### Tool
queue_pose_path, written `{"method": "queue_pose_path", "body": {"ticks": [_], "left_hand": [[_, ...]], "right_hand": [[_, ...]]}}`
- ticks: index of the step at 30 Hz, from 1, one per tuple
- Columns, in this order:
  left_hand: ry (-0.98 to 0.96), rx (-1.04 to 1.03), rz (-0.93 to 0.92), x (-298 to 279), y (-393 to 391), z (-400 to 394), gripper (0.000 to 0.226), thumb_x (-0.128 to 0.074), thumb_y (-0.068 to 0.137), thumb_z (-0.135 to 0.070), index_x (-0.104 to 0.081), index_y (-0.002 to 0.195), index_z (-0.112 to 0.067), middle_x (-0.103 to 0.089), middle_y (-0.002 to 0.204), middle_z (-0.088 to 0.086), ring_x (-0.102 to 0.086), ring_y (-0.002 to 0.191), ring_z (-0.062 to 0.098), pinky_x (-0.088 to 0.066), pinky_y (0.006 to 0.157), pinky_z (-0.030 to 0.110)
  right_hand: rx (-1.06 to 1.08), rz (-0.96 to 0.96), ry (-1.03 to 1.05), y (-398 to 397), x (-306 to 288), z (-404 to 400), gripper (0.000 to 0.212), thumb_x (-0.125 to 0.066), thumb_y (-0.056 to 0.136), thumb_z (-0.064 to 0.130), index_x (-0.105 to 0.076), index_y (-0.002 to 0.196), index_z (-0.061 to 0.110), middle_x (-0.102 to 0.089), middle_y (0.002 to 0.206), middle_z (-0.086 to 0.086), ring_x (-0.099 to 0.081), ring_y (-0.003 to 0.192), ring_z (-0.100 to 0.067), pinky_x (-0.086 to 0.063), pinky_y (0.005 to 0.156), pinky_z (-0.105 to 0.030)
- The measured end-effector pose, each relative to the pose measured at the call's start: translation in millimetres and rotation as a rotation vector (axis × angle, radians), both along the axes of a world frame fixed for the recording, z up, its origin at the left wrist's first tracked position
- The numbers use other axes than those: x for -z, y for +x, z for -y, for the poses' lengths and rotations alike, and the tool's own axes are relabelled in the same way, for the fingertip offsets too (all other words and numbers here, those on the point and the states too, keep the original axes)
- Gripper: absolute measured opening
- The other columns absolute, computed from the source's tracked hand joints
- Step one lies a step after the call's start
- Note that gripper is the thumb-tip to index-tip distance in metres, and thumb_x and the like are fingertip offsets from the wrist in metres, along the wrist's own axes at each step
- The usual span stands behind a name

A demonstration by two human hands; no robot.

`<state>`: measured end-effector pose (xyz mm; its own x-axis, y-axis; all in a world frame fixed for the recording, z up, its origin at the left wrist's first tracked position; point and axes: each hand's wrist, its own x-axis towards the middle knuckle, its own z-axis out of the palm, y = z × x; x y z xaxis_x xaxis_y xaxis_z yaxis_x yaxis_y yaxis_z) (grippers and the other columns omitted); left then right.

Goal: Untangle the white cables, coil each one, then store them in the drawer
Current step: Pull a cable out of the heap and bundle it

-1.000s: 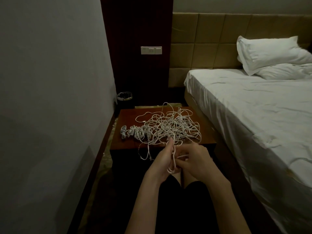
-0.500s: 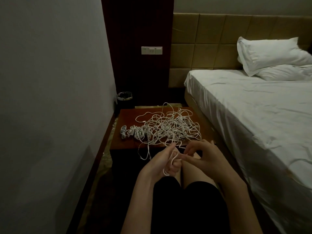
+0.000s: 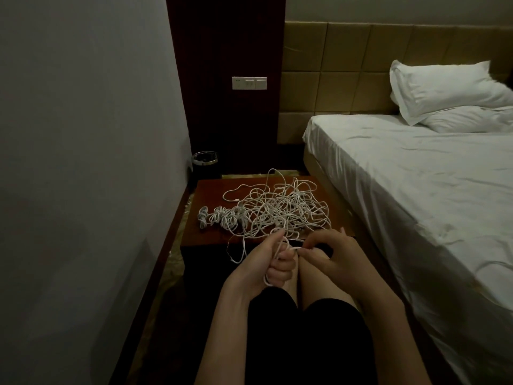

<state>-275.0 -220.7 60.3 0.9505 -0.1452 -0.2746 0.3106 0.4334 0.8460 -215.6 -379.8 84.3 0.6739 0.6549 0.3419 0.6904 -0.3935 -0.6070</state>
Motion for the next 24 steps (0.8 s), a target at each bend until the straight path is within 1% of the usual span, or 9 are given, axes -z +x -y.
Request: {"method": "queue_pose_path", "body": {"ticks": [1, 3, 6, 11, 14, 16, 18, 20, 24], "left_hand": [[-0.037, -0.013, 0.024, -0.3, -0.3, -1.9, 0.055, -0.030, 0.094, -0.054, -0.038, 0.050, -0.021, -0.023, 0.042, -0.011, -0.019, 0.032, 0.000, -0.013, 0.032, 0.012], [-0.106, -0.040, 0.074, -0.6, -0.6, -4.8, 0.052, -0.035, 0.091, -0.055, -0.038, 0.052, -0.021, -0.024, 0.043, -0.010, -0.020, 0.032, 0.000, -0.015, 0.030, 0.012], [-0.208, -0.081, 0.107, -0.2, -1.1, -6.2, 0.046, -0.041, 0.085, -0.053, -0.037, 0.054, -0.020, -0.025, 0.042, -0.010, -0.022, 0.031, 0.000, -0.017, 0.030, 0.013], [-0.250, -0.152, 0.103, 3.1, 0.6, -5.6, 0.048, -0.039, 0.085, -0.055, -0.041, 0.054, -0.020, -0.026, 0.042, -0.009, -0.022, 0.031, 0.001, -0.015, 0.034, 0.015], [-0.128, -0.215, 0.082, 2.6, 4.3, 1.0, 0.052, -0.031, 0.095, -0.056, -0.039, 0.058, -0.021, -0.026, 0.045, -0.009, -0.021, 0.034, 0.002, -0.014, 0.038, 0.015], [-0.016, -0.239, 0.086, 2.2, 5.3, 5.8, 0.049, -0.032, 0.093, -0.060, -0.038, 0.064, -0.021, -0.026, 0.049, -0.008, -0.022, 0.039, 0.004, -0.018, 0.039, 0.016], [0.084, -0.239, 0.126, 1.6, 6.0, 12.1, 0.051, -0.035, 0.089, -0.065, -0.051, 0.070, -0.020, -0.029, 0.054, -0.006, -0.027, 0.044, 0.006, -0.025, 0.043, 0.017], [0.135, -0.245, 0.154, 0.1, 5.8, 17.0, 0.053, -0.038, 0.090, -0.064, -0.071, 0.076, -0.025, -0.044, 0.059, -0.004, -0.040, 0.051, 0.008, -0.035, 0.051, 0.020], [0.066, -0.303, 0.107, 2.3, 4.5, 16.1, 0.050, -0.048, 0.090, -0.054, -0.077, 0.078, -0.015, -0.062, 0.078, 0.006, -0.055, 0.071, 0.016, -0.041, 0.064, 0.027]], "right_hand": [[-0.016, -0.030, 0.004, 1.4, 1.9, -0.7, 0.009, -0.070, 0.085, 0.026, -0.064, 0.078, 0.025, -0.065, 0.078, 0.012, -0.058, 0.086, 0.003, -0.004, 0.089, 0.009], [-0.045, -0.104, 0.032, 4.9, 8.8, -2.4, 0.010, -0.066, 0.087, 0.028, -0.065, 0.080, 0.021, -0.066, 0.078, 0.010, -0.059, 0.083, 0.003, -0.023, 0.090, 0.000], [-0.007, -0.151, 0.087, 9.6, 18.9, -4.0, 0.006, -0.065, 0.089, 0.022, -0.067, 0.090, 0.016, -0.066, 0.083, 0.008, -0.061, 0.081, 0.000, -0.043, 0.075, -0.015], [0.117, -0.077, 0.273, 9.0, 18.9, -5.2, 0.005, -0.070, 0.084, 0.012, -0.067, 0.081, 0.015, -0.064, 0.073, 0.007, -0.060, 0.071, -0.001, -0.045, 0.064, -0.011], [0.157, -0.038, 0.367, 3.5, 14.8, -14.2, 0.006, -0.072, 0.083, 0.014, -0.068, 0.081, 0.010, -0.064, 0.068, 0.003, -0.058, 0.061, -0.009, -0.045, 0.055, -0.018], [0.139, -0.035, 0.416, -4.2, 10.5, -23.1, 0.007, -0.073, 0.082, 0.011, -0.067, 0.079, 0.008, -0.061, 0.063, 0.005, -0.055, 0.054, -0.005, -0.040, 0.050, -0.014], [0.099, -0.045, 0.418, -12.5, 8.7, -31.8, 0.007, -0.073, 0.083, 0.011, -0.068, 0.079, 0.009, -0.061, 0.062, 0.007, -0.057, 0.053, -0.003, -0.042, 0.050, -0.011], [0.109, -0.023, 0.353, -16.7, 12.3, -38.6, 0.006, -0.071, 0.085, 0.014, -0.069, 0.080, 0.014, -0.063, 0.063, 0.009, -0.061, 0.057, -0.005, -0.049, 0.053, -0.019], [0.114, -0.058, 0.264, -16.4, 17.6, -42.4, 0.007, -0.070, 0.084, 0.015, -0.072, 0.080, 0.020, -0.063, 0.062, 0.015, -0.062, 0.060, -0.002, -0.046, 0.056, -0.014]]}}
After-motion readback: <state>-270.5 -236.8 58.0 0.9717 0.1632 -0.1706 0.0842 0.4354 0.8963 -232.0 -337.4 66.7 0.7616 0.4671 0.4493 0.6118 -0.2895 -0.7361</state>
